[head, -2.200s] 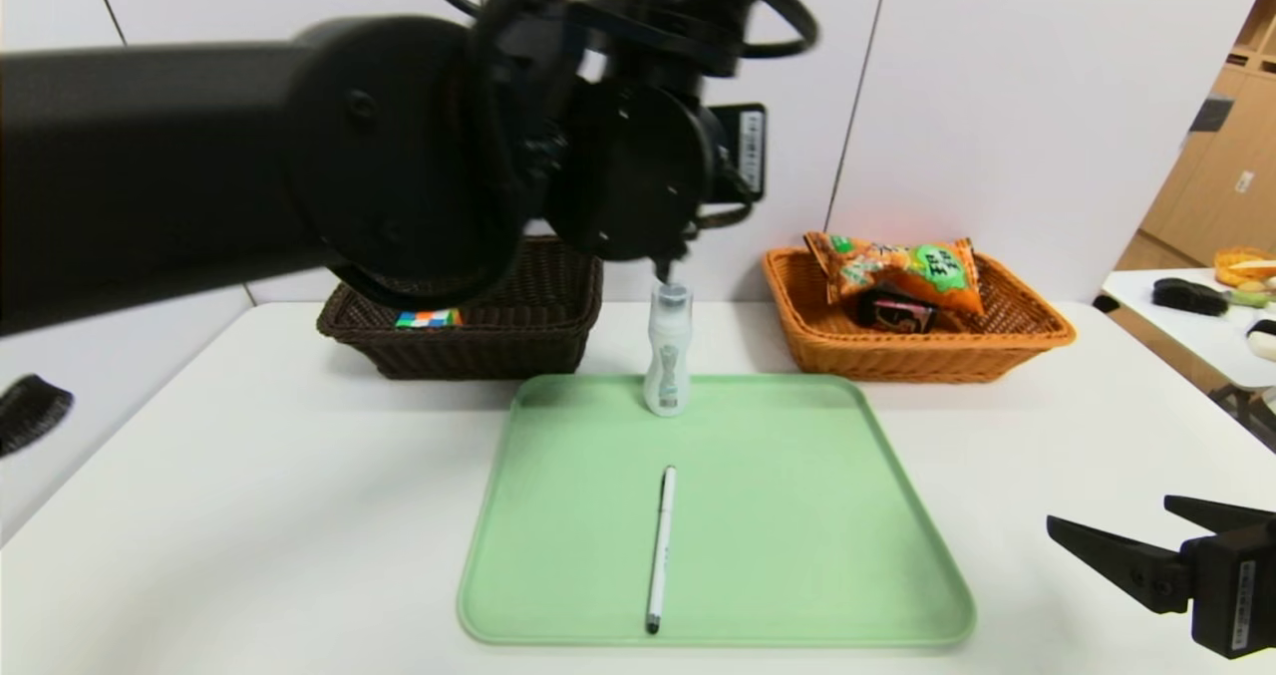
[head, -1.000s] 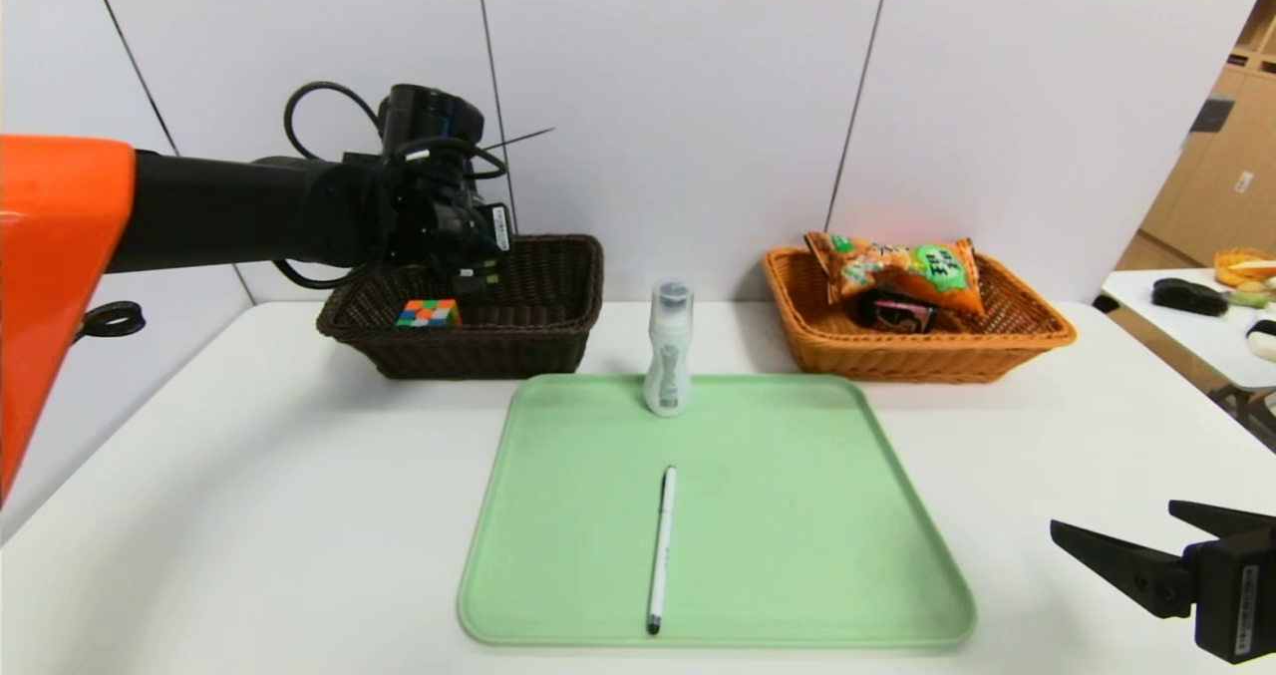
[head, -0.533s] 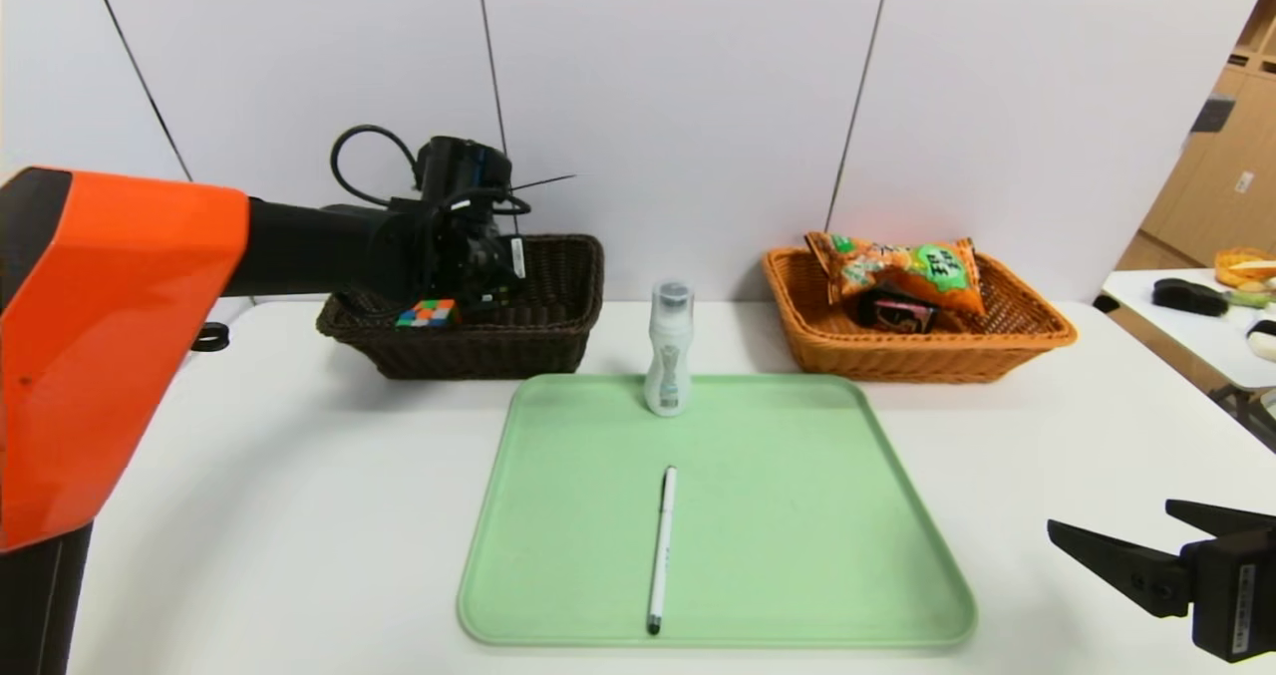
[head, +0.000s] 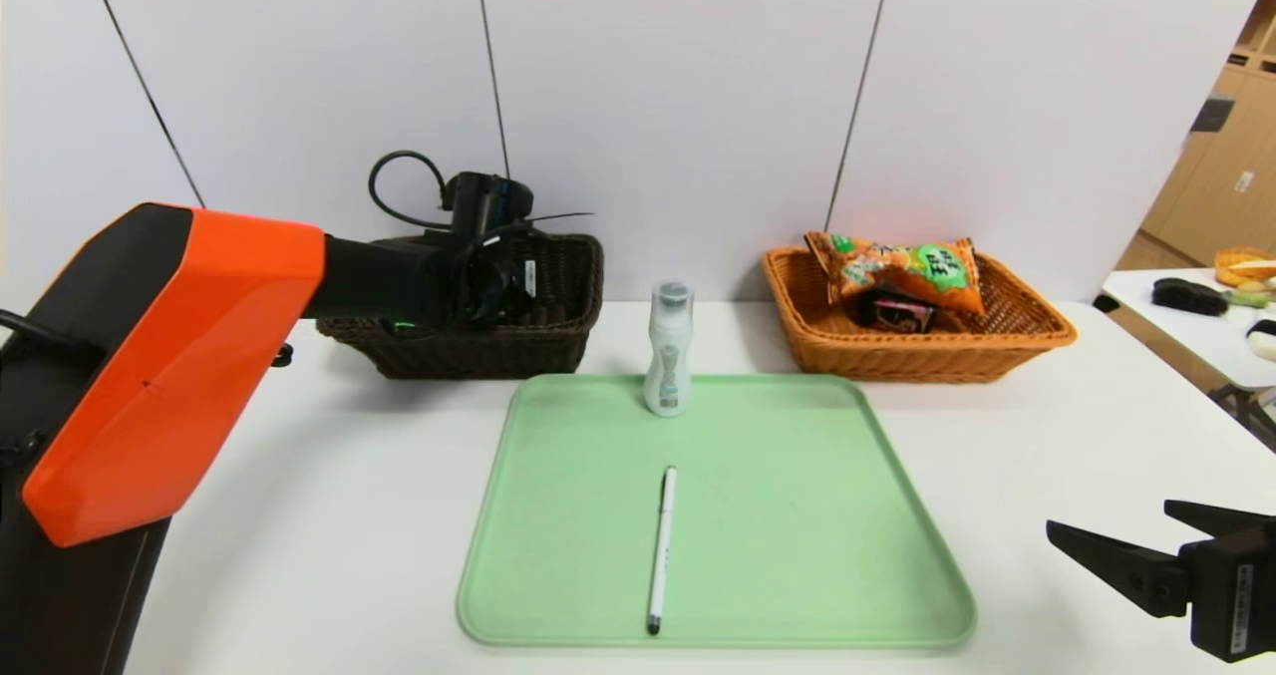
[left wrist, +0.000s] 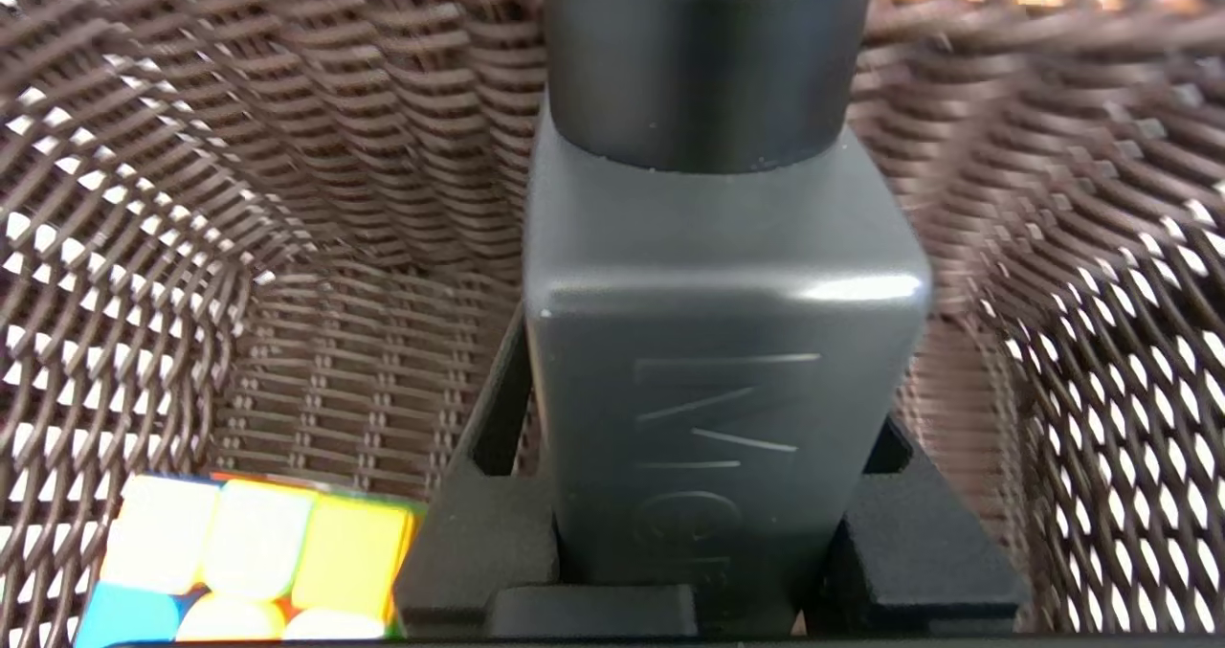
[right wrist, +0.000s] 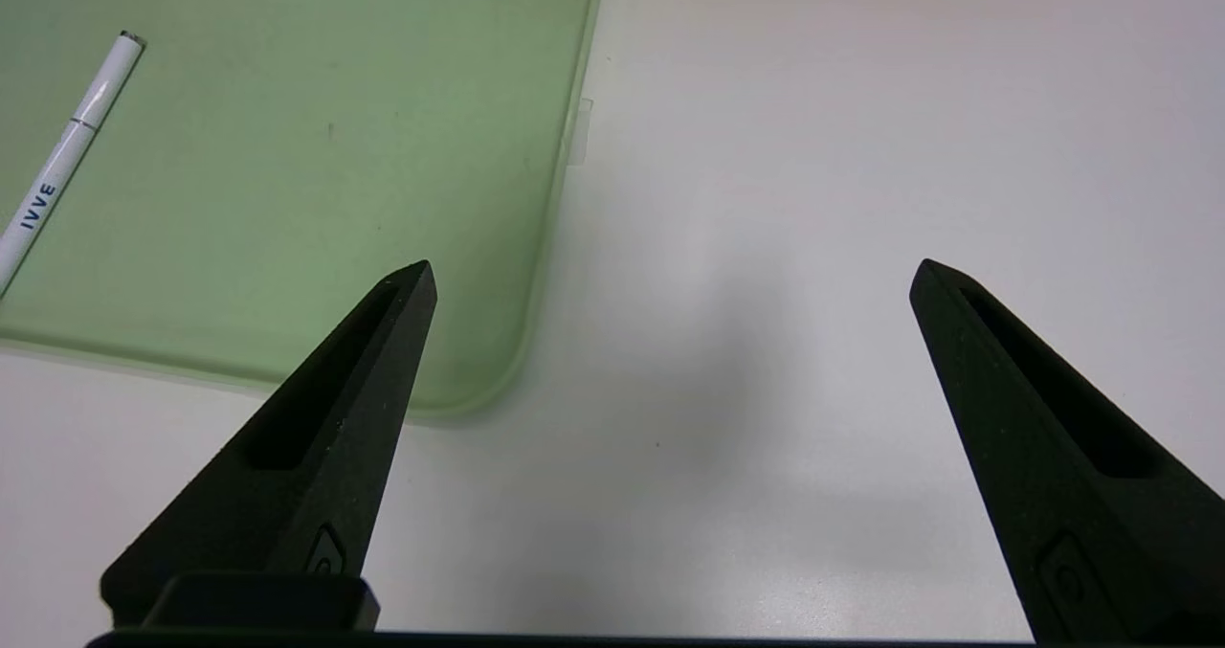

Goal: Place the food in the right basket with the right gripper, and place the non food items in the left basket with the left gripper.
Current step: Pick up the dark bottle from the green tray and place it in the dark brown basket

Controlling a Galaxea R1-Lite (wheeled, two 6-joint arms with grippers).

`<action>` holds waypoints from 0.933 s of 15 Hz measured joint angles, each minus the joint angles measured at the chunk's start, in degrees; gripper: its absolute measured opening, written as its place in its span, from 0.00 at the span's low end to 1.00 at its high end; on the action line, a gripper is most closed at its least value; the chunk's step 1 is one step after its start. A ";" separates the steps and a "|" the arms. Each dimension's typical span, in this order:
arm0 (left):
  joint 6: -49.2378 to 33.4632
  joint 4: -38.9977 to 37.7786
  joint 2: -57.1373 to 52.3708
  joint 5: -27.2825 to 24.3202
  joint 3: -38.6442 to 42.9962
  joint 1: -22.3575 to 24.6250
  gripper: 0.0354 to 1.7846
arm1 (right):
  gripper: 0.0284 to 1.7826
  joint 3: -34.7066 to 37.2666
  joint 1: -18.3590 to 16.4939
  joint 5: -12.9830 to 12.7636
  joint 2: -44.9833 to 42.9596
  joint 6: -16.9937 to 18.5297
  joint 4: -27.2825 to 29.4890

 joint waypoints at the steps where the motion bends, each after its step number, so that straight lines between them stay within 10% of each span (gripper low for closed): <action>1: -0.02 0.00 0.28 0.22 -0.51 0.02 0.33 | 0.96 0.01 0.00 0.00 -0.02 -0.01 0.05; 14: 0.04 0.39 -2.35 1.57 -0.33 0.16 0.33 | 0.96 1.00 0.00 0.07 -0.77 -0.10 0.00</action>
